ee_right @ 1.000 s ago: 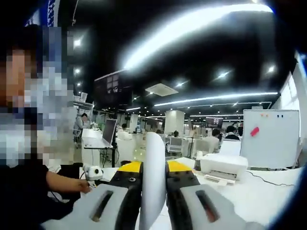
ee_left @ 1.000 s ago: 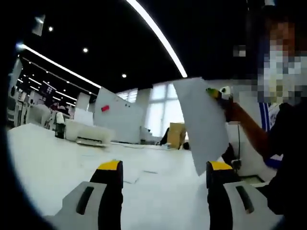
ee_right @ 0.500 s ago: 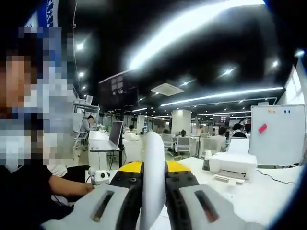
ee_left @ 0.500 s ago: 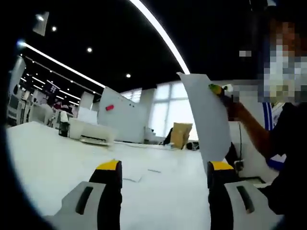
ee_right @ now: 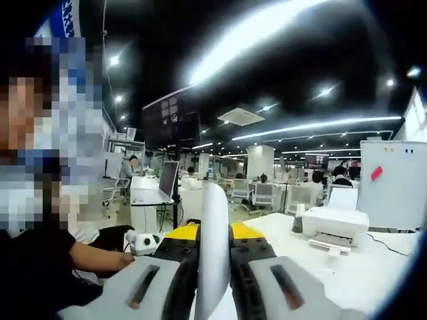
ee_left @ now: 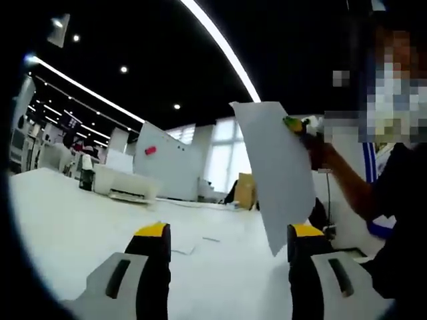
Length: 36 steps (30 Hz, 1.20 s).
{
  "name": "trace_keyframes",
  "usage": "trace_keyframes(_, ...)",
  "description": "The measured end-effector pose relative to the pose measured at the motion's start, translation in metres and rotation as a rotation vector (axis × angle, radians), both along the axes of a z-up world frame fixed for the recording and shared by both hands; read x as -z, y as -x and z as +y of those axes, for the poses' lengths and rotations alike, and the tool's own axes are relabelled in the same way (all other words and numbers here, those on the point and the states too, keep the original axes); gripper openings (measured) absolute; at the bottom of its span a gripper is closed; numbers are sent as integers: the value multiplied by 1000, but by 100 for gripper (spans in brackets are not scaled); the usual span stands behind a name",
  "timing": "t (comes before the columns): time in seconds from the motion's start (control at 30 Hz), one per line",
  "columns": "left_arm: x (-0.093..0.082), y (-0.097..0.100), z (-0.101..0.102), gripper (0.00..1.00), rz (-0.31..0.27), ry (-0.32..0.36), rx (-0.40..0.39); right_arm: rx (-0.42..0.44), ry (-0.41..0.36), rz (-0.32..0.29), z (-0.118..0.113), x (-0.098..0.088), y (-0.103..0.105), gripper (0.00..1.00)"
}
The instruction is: Organize the stack of printing papers by aligning and flattening the scattered papers on the table
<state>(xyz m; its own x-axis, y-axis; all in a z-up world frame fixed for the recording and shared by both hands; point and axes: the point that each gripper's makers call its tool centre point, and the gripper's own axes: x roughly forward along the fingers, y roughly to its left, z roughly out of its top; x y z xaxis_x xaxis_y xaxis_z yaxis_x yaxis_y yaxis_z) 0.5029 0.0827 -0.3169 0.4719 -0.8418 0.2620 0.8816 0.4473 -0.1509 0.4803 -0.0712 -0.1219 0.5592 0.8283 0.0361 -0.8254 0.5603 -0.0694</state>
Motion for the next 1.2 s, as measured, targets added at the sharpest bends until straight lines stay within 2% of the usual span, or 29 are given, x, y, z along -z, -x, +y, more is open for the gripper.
trace_keyframes(0.53,-3,3,0,72,-5,19,22,-105,10,29,49,4,-3,11)
trace_keyframes(0.77,-5,3,2,71,-4,33,20,-135,20,51,66,13,-8,11)
trace_keyframes(1.0,-7,4,3,66,-1,45,29,-180,-2,80,85,16,-8,10)
trace_keyframes(1.2,-7,6,2,65,3,51,42,-222,-15,94,102,17,-4,10)
